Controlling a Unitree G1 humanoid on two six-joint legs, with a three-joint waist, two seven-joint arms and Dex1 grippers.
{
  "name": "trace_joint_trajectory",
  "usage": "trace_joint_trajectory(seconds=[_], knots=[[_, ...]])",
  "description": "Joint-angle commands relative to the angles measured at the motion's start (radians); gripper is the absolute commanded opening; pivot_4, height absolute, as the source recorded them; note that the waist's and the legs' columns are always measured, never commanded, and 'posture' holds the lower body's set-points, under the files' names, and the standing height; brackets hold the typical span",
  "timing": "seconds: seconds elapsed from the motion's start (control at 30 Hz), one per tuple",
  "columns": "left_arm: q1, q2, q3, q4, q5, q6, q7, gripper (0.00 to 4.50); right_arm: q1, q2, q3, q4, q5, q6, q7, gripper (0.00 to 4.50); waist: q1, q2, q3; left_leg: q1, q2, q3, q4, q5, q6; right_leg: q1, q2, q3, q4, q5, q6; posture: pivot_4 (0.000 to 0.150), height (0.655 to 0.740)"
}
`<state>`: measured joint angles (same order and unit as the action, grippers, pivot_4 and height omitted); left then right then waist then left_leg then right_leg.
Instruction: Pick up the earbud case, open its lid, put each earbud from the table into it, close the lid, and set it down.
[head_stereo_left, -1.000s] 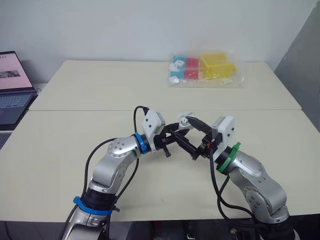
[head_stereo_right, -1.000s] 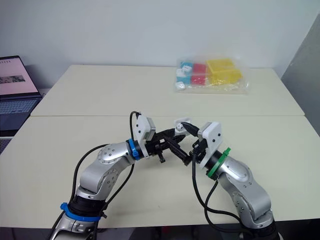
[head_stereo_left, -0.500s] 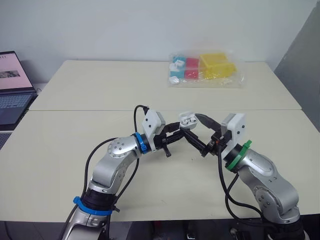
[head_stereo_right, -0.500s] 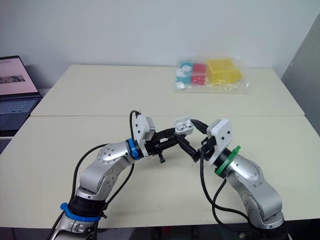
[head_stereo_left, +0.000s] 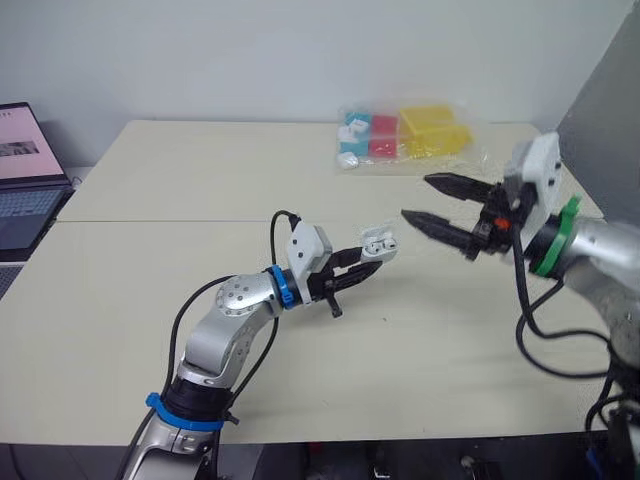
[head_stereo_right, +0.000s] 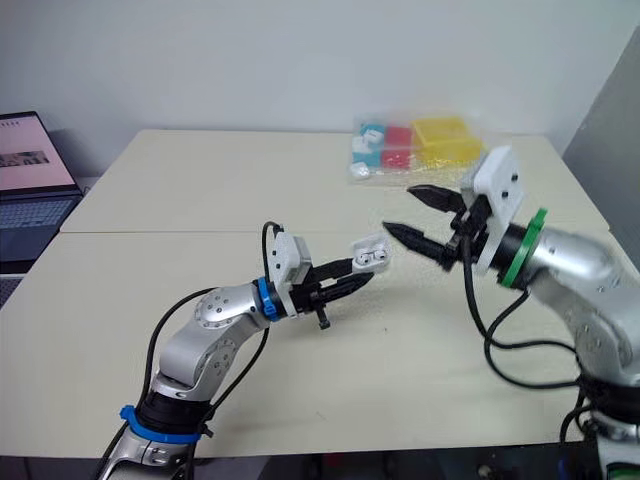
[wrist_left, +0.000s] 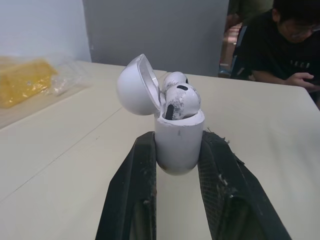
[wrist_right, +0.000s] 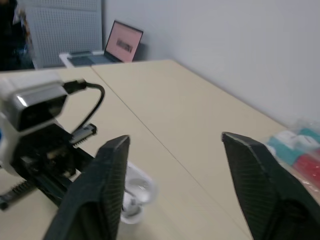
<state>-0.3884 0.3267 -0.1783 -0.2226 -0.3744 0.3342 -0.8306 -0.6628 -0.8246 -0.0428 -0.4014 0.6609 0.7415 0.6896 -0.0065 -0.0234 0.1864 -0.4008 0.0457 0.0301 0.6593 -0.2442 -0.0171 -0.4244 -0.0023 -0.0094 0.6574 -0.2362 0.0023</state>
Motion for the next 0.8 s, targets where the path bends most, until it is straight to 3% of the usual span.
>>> trace_joint_trajectory(seconds=[0.03, 0.17, 0.43, 0.8], knots=[[-0.011, -0.002, -0.017, -0.020, -0.002, -0.040, -0.031, 0.78, -0.116, -0.014, 0.111, 0.145, -0.110, -0.041, 0.106, 1.59, 0.000, 0.000, 0.000, 0.000, 0.000, 0.000, 0.000, 0.000, 0.000, 0.000, 0.000, 0.000, 0.000, 0.000, 0.000, 0.150, 0.7400], [-0.011, 0.000, -0.024, -0.025, 0.000, -0.048, -0.045, 0.78, -0.206, 0.007, 0.193, 0.262, -0.180, -0.066, 0.203, 0.04, 0.002, 0.000, 0.000, -0.001, 0.001, -0.001, -0.001, 0.000, 0.000, -0.001, 0.000, 0.000, -0.001, 0.000, 0.000, 0.150, 0.7400], [-0.012, 0.007, -0.023, -0.035, 0.000, -0.045, -0.052, 0.78, -0.276, 0.024, 0.307, 0.354, -0.210, -0.115, 0.506, 0.00, 0.003, 0.000, 0.000, -0.001, 0.001, -0.001, -0.001, 0.000, 0.000, -0.001, 0.000, 0.000, -0.001, 0.000, 0.000, 0.150, 0.7400], [-0.011, 0.007, -0.024, -0.038, 0.000, -0.038, -0.043, 0.78, -0.243, 0.018, 0.278, 0.281, -0.183, -0.061, 0.621, 0.00, 0.004, 0.000, 0.000, -0.001, 0.001, -0.001, 0.000, 0.000, 0.000, -0.001, 0.000, 0.000, 0.001, 0.000, 0.000, 0.150, 0.7400]])
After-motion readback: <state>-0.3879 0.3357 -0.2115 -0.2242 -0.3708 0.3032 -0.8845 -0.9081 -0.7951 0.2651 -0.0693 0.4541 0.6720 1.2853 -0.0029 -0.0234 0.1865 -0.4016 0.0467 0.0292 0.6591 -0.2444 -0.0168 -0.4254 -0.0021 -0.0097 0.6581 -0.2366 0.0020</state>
